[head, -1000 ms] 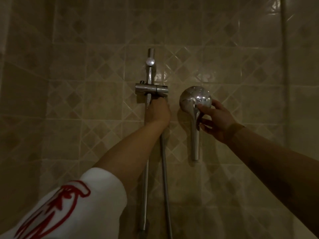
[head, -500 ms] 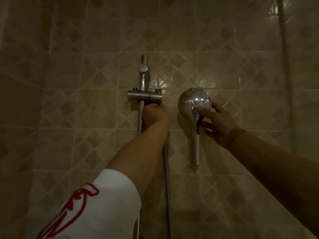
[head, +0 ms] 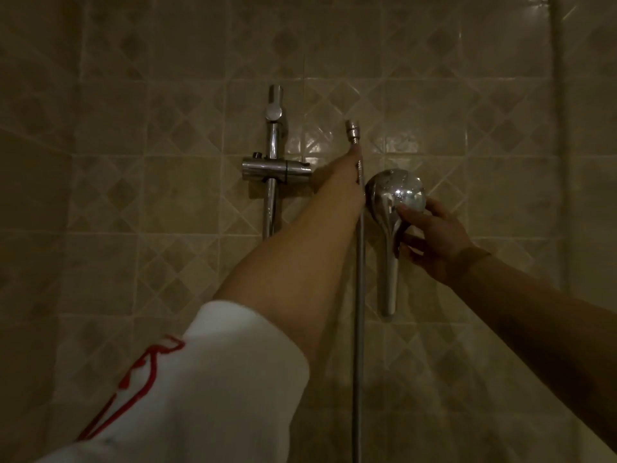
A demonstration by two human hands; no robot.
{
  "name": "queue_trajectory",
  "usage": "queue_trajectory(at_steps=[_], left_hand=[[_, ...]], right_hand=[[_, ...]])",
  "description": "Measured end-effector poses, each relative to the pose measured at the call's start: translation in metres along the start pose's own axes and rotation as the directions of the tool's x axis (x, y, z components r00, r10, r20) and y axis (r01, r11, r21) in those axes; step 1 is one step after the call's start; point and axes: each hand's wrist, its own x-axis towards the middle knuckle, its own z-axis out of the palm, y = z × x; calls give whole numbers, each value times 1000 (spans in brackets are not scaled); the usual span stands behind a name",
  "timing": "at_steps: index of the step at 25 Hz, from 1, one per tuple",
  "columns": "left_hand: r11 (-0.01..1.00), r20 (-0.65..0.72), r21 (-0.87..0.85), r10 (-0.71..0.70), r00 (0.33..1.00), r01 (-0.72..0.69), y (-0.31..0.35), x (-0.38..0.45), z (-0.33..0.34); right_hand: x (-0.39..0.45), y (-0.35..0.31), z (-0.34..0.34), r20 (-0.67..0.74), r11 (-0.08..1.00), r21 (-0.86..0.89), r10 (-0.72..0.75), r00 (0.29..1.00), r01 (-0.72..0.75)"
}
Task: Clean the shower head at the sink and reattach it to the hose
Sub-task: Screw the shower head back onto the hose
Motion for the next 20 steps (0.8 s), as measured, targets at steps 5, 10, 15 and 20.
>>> queue_trajectory(at_steps=[5,10,15,20], left_hand=[[942,-113,335,81,990,-38,-21,-12,3],[938,180,338,15,984,-76,-69,-74,-44],[954,241,296,-28,970,-46,-130,-138,-106],[867,240,497,-187,953,45,-189,-211,-181]], right_hand=[[-28,3,-21,-21,998,32,46,999,-45],[-55,23,-39,-43,988,91,131,990,-127],[-86,62,-49,-41,951,212,239,970,-226],[-130,114,-69,-54,876,333,388,920,-349]])
